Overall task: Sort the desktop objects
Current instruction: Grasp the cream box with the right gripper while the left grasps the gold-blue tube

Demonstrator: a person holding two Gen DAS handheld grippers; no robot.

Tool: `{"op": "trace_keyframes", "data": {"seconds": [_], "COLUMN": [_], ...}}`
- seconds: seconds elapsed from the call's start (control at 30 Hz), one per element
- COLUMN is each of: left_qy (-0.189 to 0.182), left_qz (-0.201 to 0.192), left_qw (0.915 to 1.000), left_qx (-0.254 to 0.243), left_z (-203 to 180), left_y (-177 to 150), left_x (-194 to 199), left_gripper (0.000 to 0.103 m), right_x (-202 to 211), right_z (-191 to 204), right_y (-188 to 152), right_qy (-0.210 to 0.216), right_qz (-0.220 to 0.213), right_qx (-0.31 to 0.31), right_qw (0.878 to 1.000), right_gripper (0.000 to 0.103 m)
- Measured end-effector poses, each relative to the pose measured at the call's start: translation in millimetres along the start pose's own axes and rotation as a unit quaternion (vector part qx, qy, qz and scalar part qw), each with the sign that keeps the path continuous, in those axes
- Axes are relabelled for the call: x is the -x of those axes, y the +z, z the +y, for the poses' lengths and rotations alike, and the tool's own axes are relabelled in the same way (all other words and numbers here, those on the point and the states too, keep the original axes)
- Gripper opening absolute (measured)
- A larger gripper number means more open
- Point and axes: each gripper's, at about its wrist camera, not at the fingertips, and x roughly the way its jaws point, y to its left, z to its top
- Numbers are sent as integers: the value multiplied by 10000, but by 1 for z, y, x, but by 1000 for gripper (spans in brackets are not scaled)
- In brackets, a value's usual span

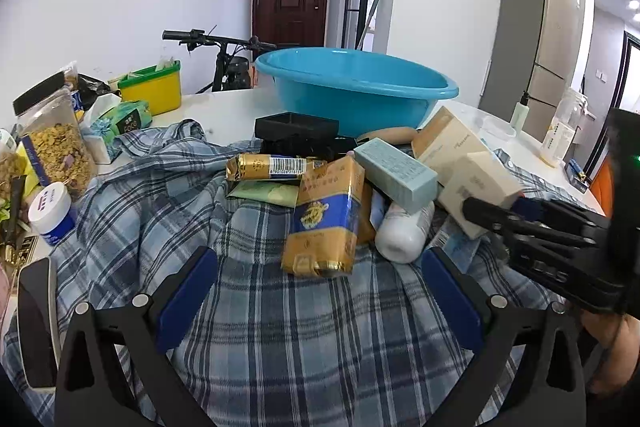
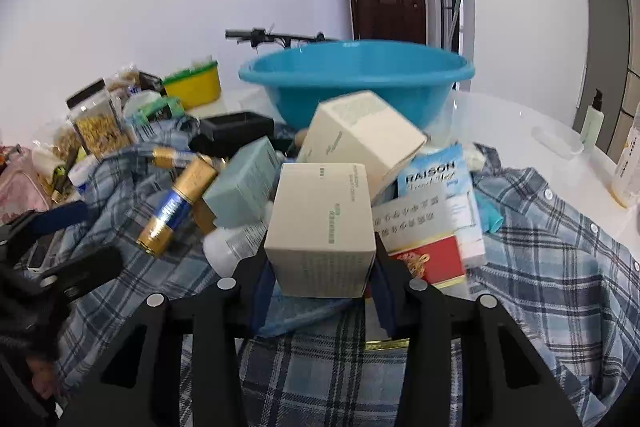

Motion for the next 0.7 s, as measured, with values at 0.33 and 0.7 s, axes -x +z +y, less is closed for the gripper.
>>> {"op": "trace_keyframes", "data": {"seconds": [0.33,0.7], "left_qy": [569,306], "left_qz": [398,562], "left_qw": [9961,9968], "left_qx": [-547,-488], "left_z": [-9,-1], "left_y": [10,6], "left_x": [-47,-59], "left_gripper": [84,27], "right_x": [21,27], "right_z": [-9,-13], "right_y": [4,3], "right_qy": [234,425], "right_qz": [-297,-449], "right_qx": [-70,-106], "right_qw": [9993,9980], "right_gripper": [41,41]}}
